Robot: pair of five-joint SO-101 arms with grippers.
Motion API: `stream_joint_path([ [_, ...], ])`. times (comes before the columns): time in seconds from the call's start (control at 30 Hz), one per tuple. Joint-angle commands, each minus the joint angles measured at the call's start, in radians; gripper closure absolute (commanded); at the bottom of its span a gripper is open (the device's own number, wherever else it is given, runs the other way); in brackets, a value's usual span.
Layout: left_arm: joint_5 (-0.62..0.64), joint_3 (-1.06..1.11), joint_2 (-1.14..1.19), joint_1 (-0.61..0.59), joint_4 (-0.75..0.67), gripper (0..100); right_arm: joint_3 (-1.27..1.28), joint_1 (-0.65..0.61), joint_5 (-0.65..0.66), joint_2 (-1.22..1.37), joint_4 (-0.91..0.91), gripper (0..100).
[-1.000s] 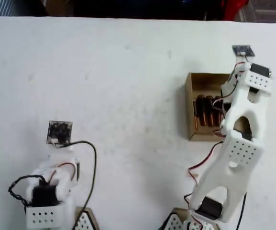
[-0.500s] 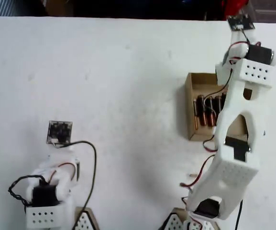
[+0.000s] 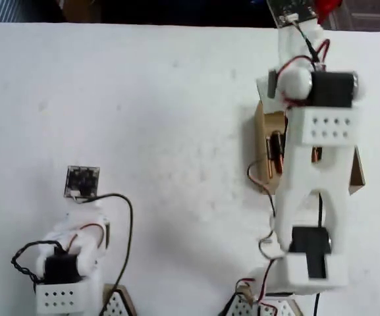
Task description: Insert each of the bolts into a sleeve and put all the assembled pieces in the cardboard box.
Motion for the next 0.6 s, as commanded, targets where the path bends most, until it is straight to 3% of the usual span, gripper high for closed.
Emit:
stream_joint_path([
  [0.0,0.009,-0.002,-0.007,0.015,0.005,98,-0.018,-0.027,-0.061,-0.139,0.045,96.7],
  [0.57,0.009,-0.002,-0.007,0.015,0.005,98,0.454,-0.122,-0.077,-0.750,0.041,96.7],
])
